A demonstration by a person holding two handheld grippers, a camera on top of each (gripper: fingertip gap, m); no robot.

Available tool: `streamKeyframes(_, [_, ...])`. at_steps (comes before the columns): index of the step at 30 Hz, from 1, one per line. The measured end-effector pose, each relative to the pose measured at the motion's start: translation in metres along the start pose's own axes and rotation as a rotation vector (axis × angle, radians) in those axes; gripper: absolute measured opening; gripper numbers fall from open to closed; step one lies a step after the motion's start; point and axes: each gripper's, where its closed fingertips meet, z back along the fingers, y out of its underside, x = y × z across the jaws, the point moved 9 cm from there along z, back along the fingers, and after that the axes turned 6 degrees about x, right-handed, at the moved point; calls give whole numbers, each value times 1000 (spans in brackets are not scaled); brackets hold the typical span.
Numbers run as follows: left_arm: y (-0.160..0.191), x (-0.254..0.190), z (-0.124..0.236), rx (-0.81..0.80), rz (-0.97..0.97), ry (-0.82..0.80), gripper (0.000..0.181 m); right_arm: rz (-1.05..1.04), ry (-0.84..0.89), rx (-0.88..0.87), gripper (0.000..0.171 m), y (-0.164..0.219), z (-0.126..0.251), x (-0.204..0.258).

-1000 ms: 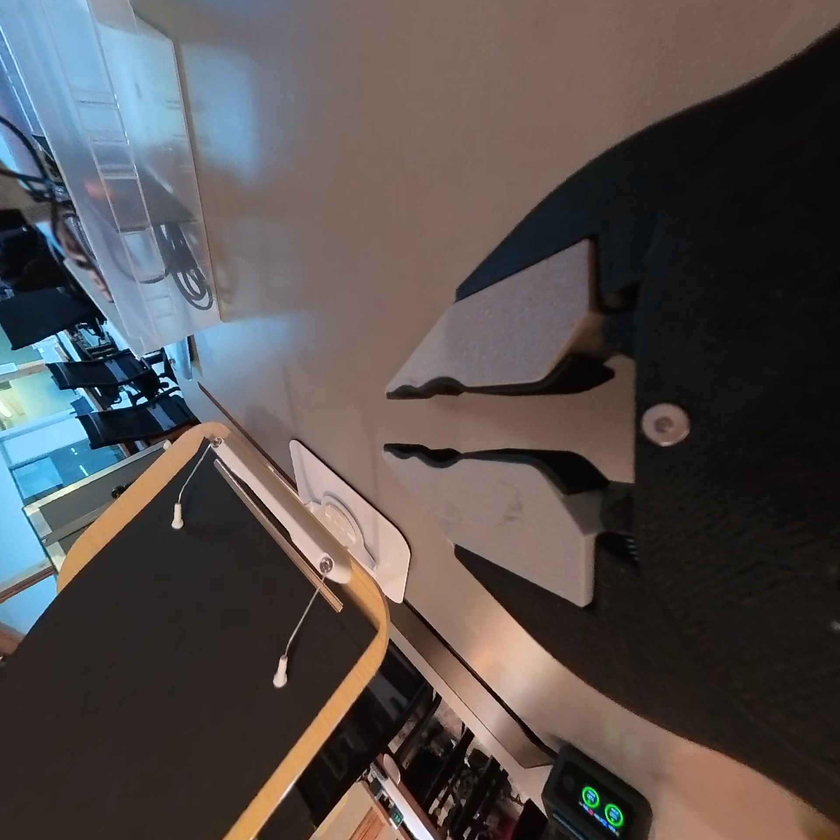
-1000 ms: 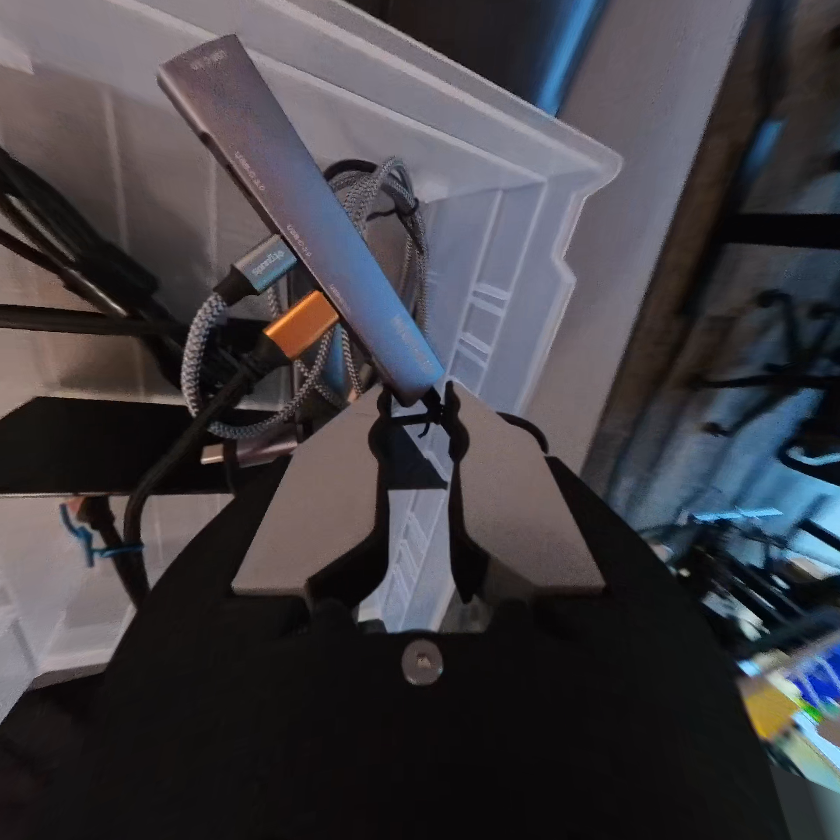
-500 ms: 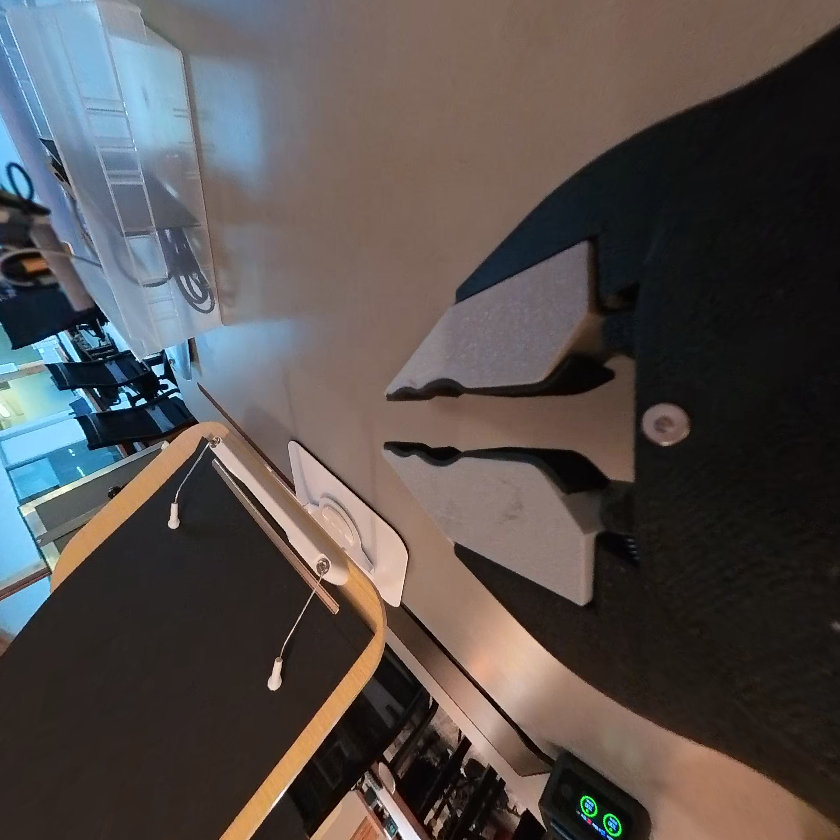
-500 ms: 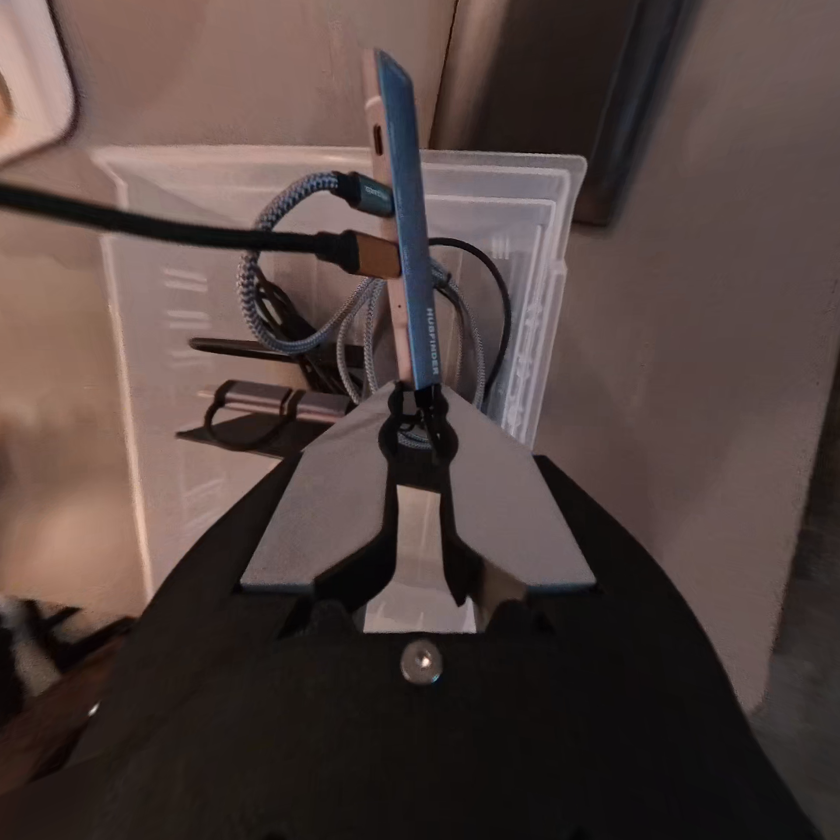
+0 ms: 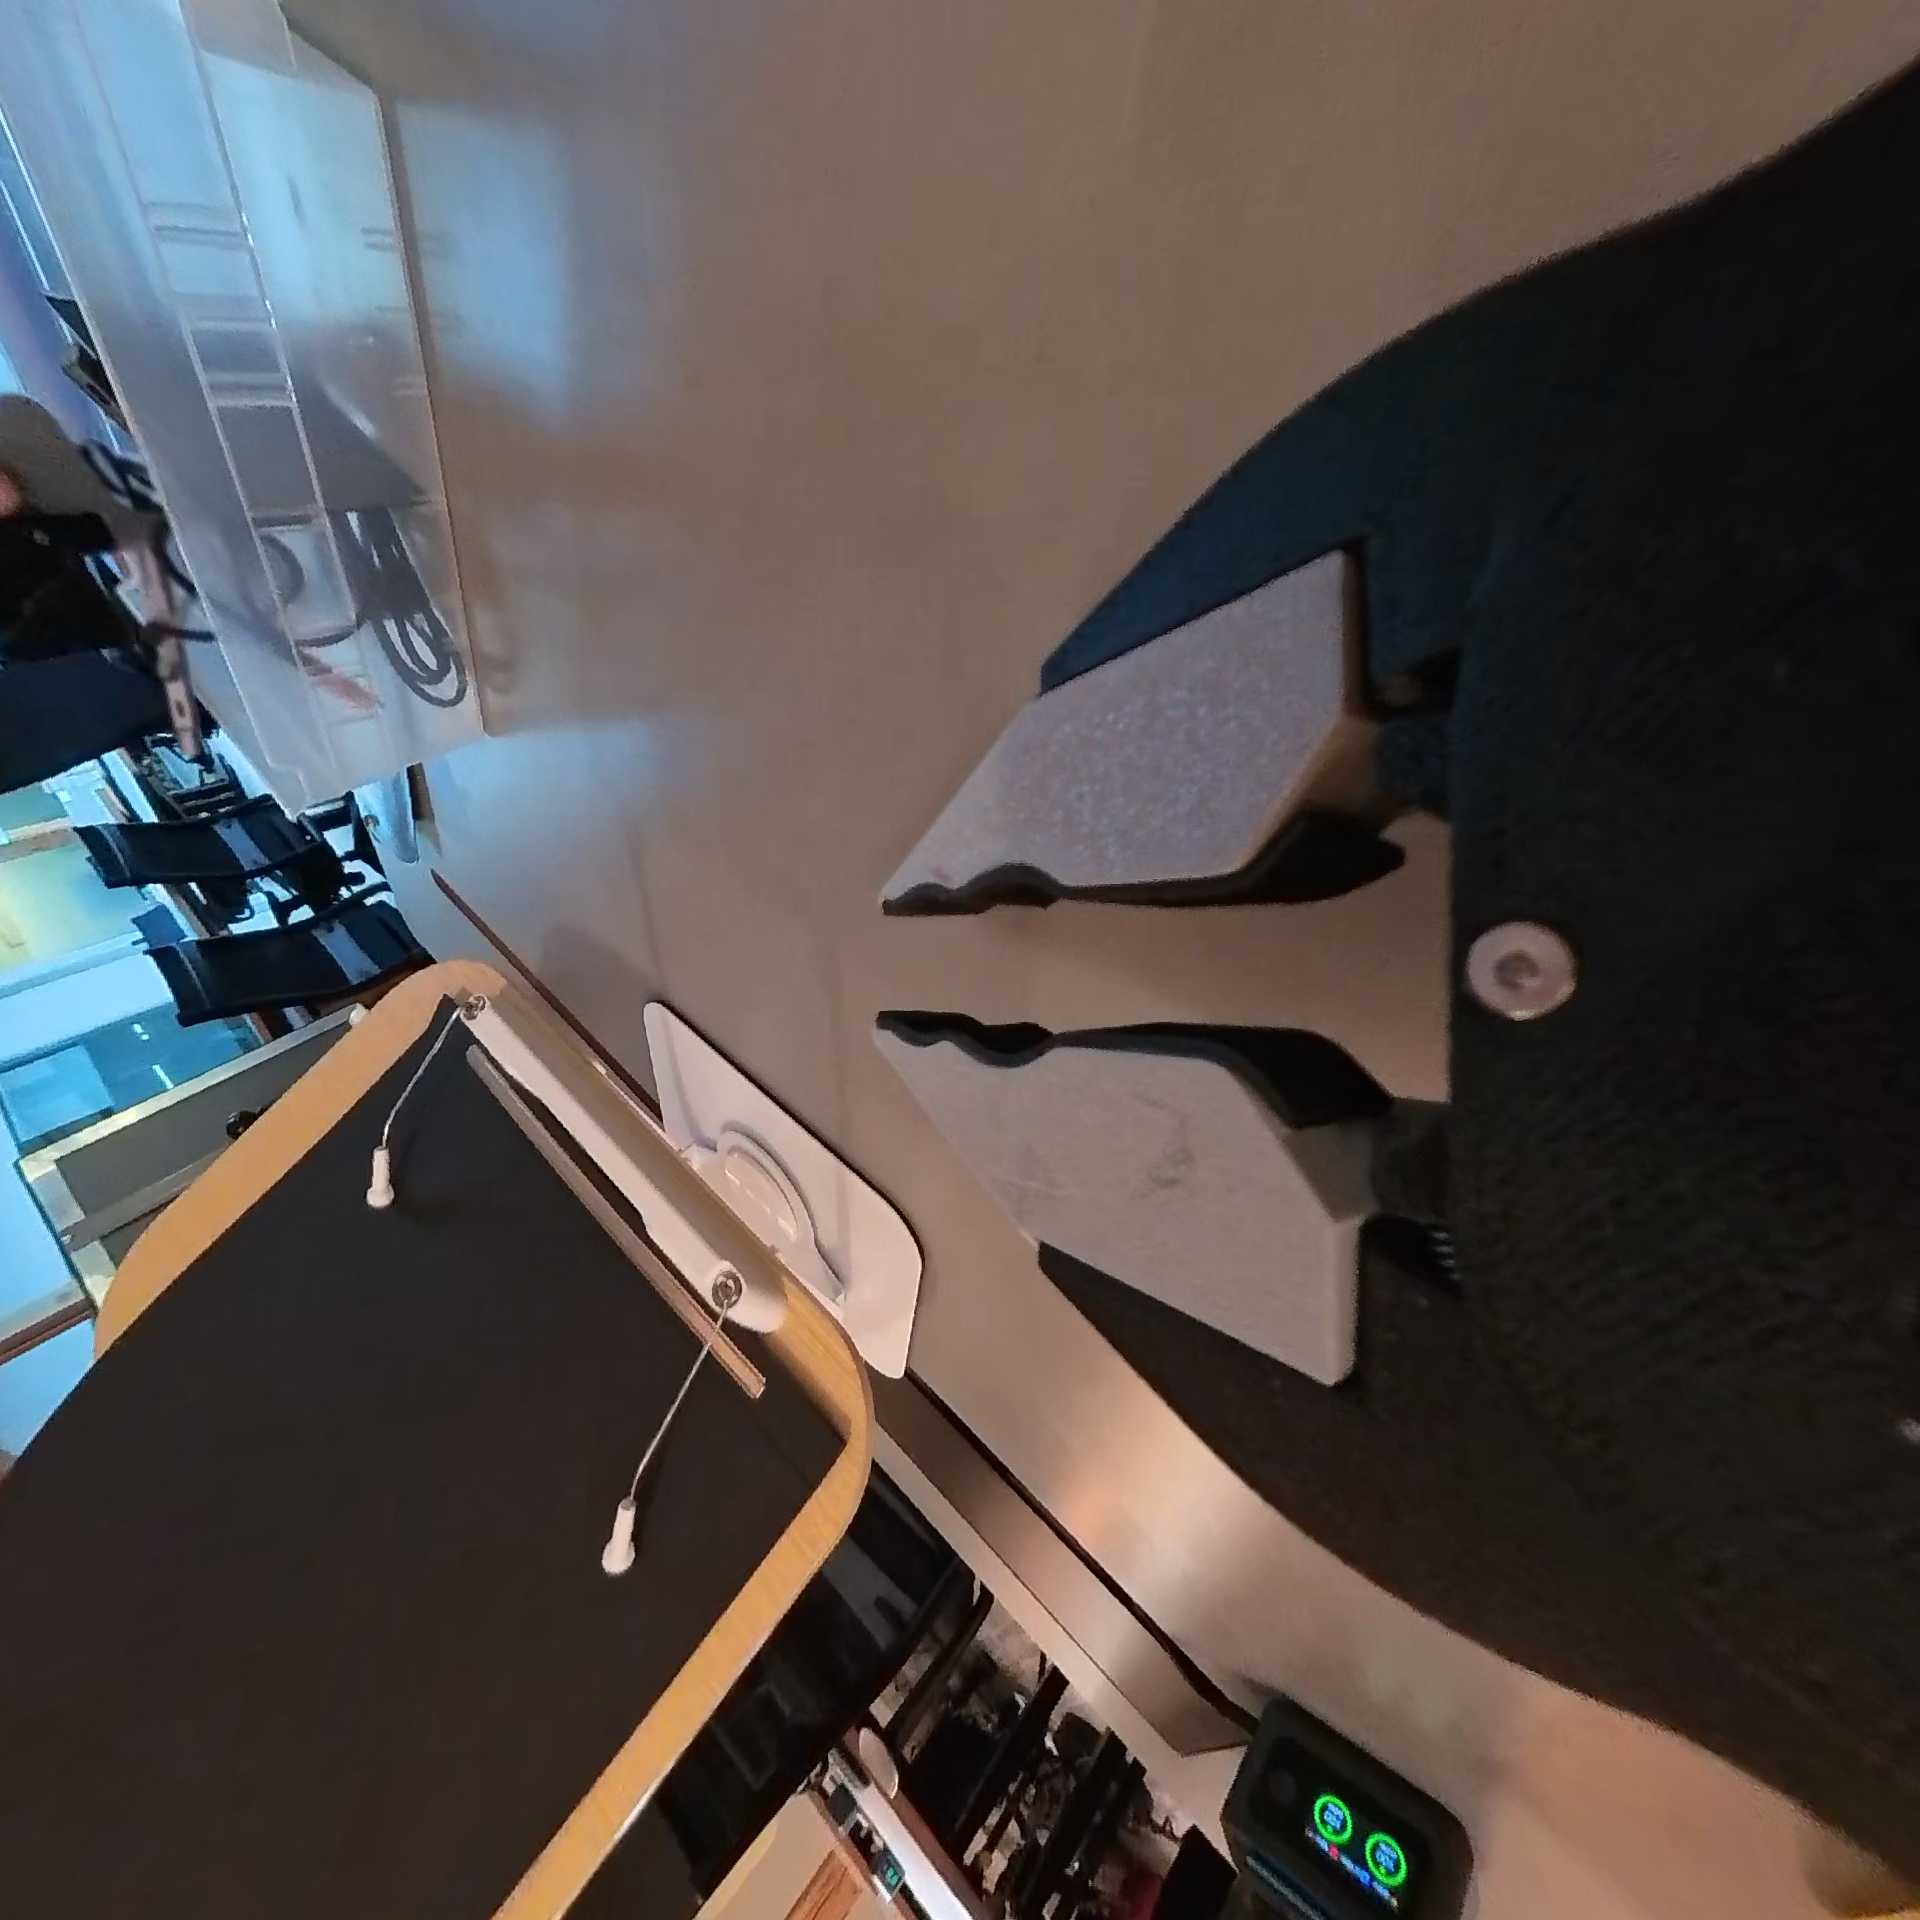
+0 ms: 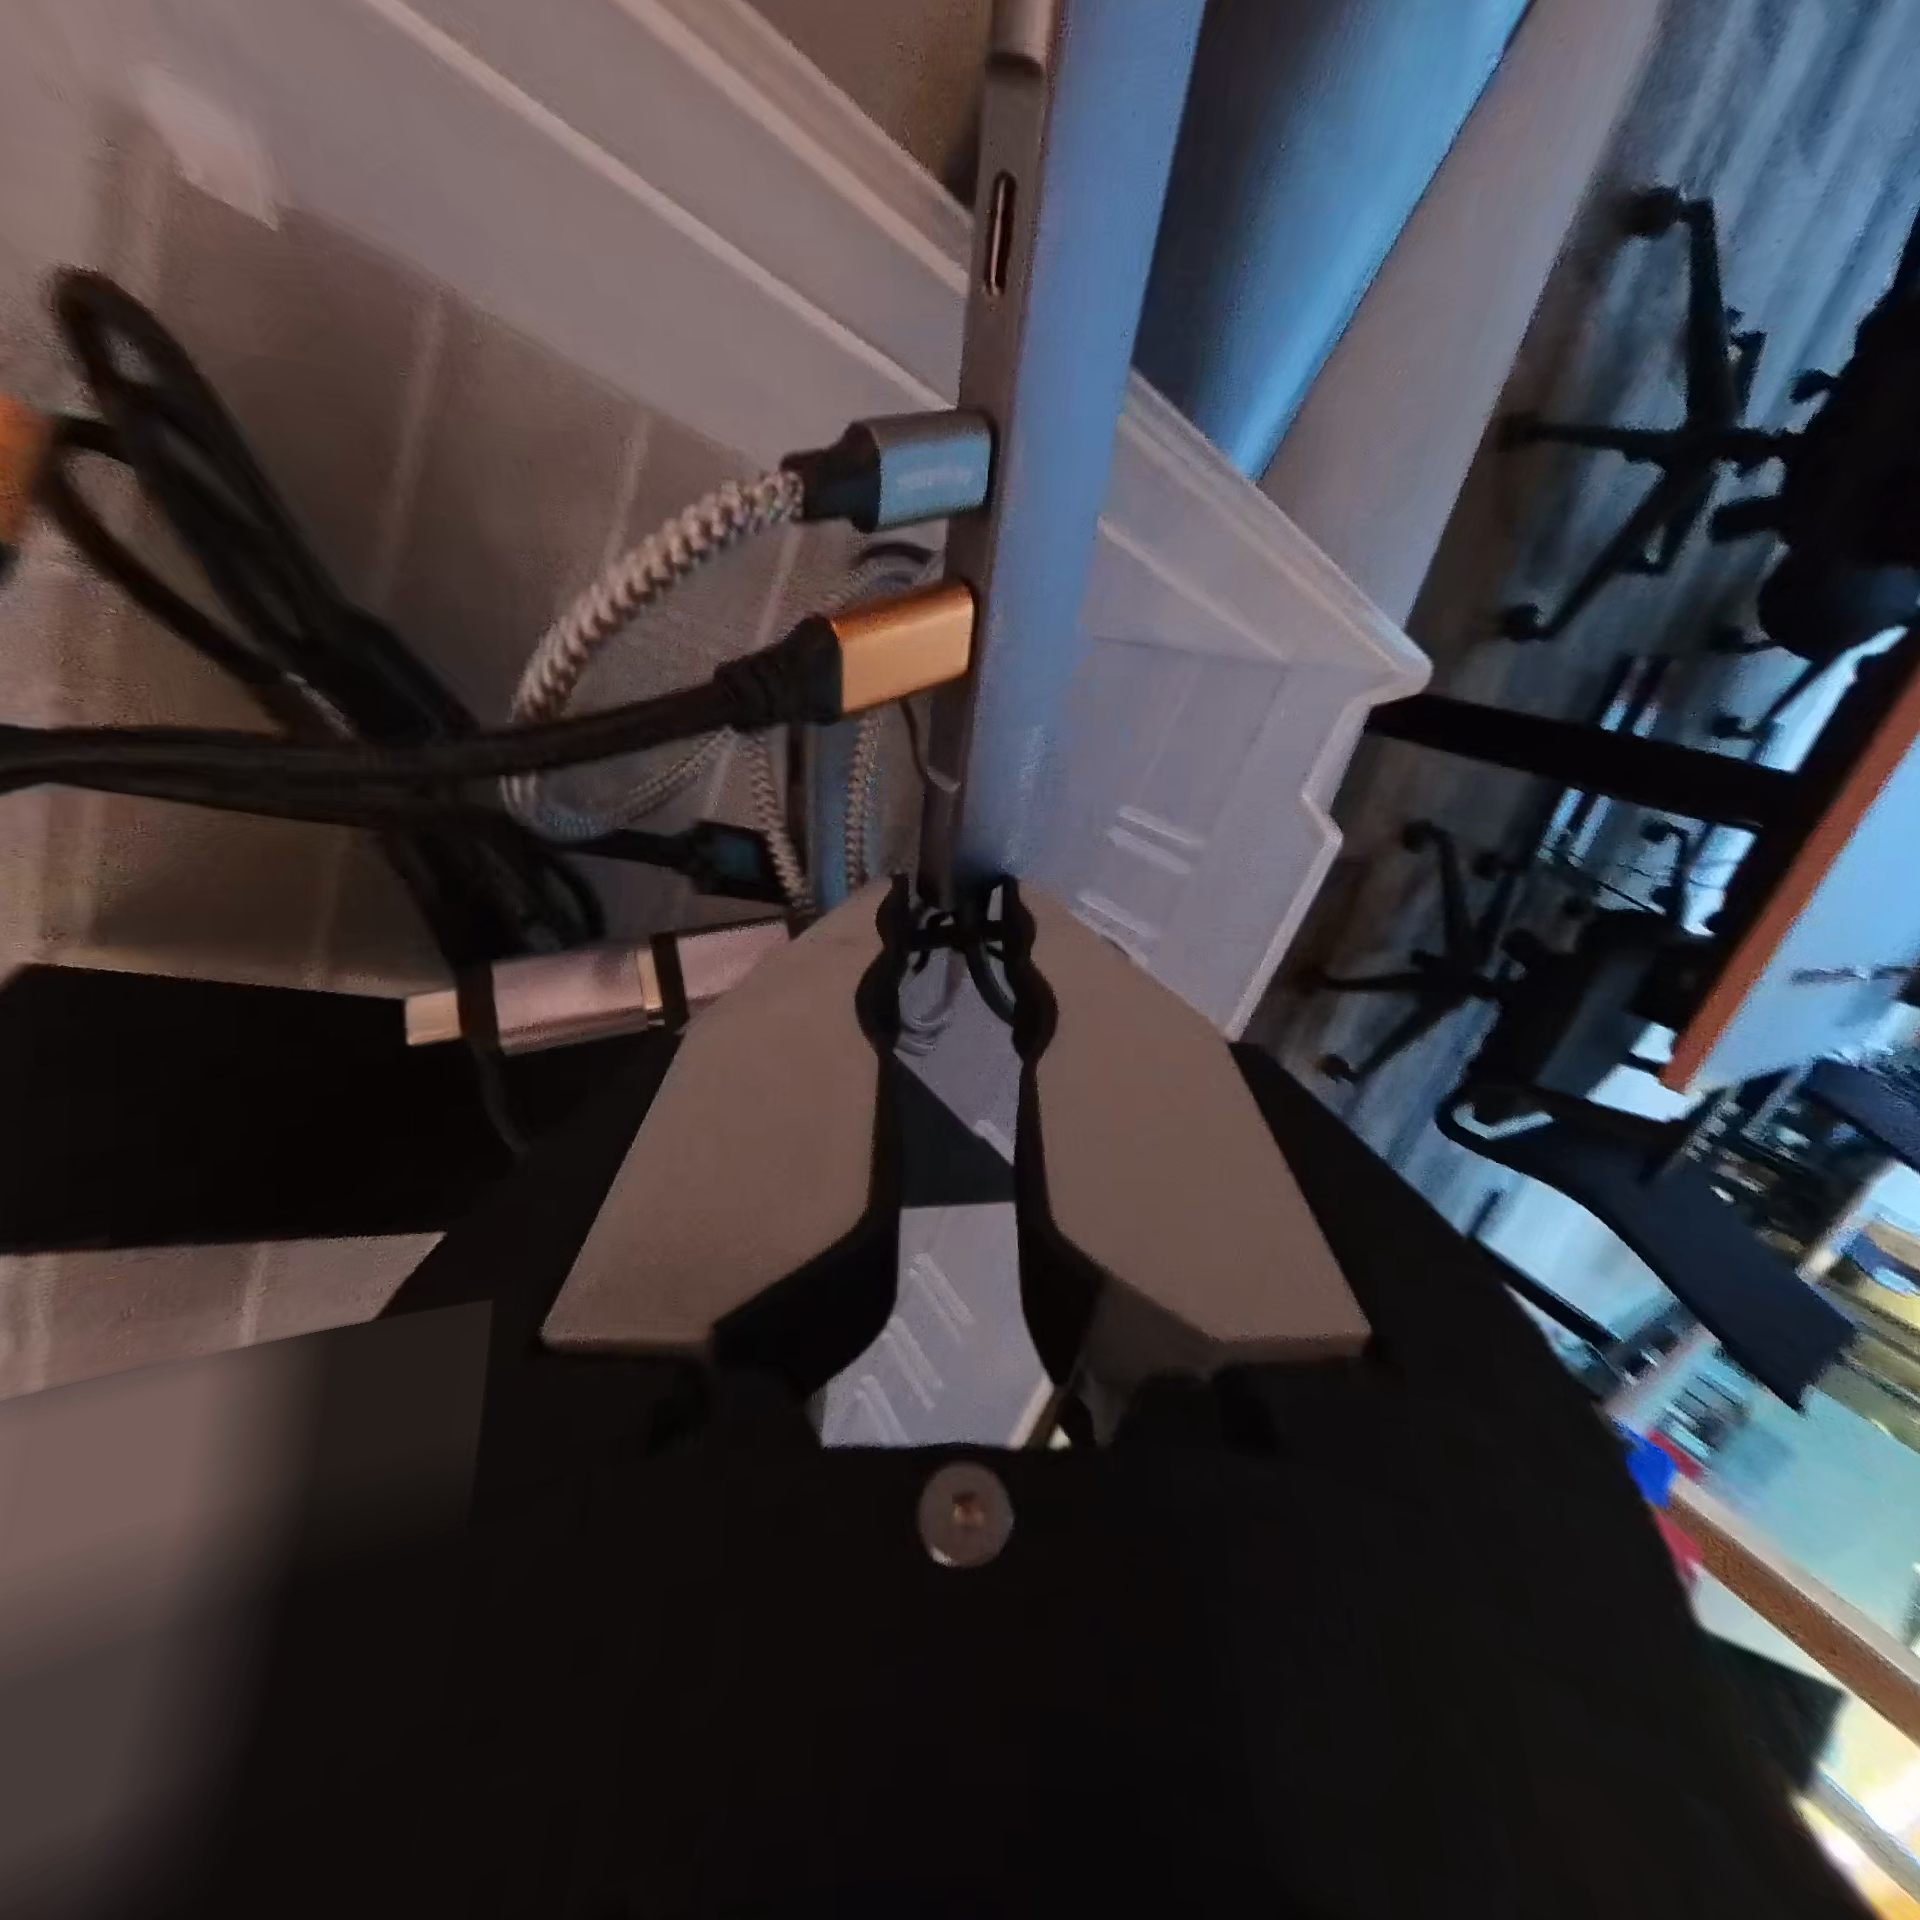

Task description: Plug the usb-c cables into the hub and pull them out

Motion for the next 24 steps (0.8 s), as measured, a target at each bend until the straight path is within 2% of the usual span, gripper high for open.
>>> streamKeyframes(2, [0, 0, -1, 7, 7, 10, 17, -17, -5, -51, 15, -2, 7, 0])
streamKeyframes(6, [0, -2, -2, 29, 0, 17, 20, -64, 44, -102, 58, 1, 17, -12])
streamKeyframes(9, [1, -3, -3, 37, -9, 13, 20, -90, 37, -101, 72, 9, 20, -17])
streamKeyframes(15, [1, 1, -3, 35, 21, -12, 20, -193, -37, -284, 82, 25, 42, -28])
streamKeyframes(20, [1, 2, -2, 68, 102, -18, 25, -305, -156, -474, 88, 63, 64, -42])
streamKeyframes(23, [1, 0, 3, 118, 226, -32, 56, -344, -246, -668, 91, 106, 77, -45])
streamKeyframes(24, [2, -4, 7, 147, 249, -27, 61, -353, -259, -736, 90, 125, 80, -44])
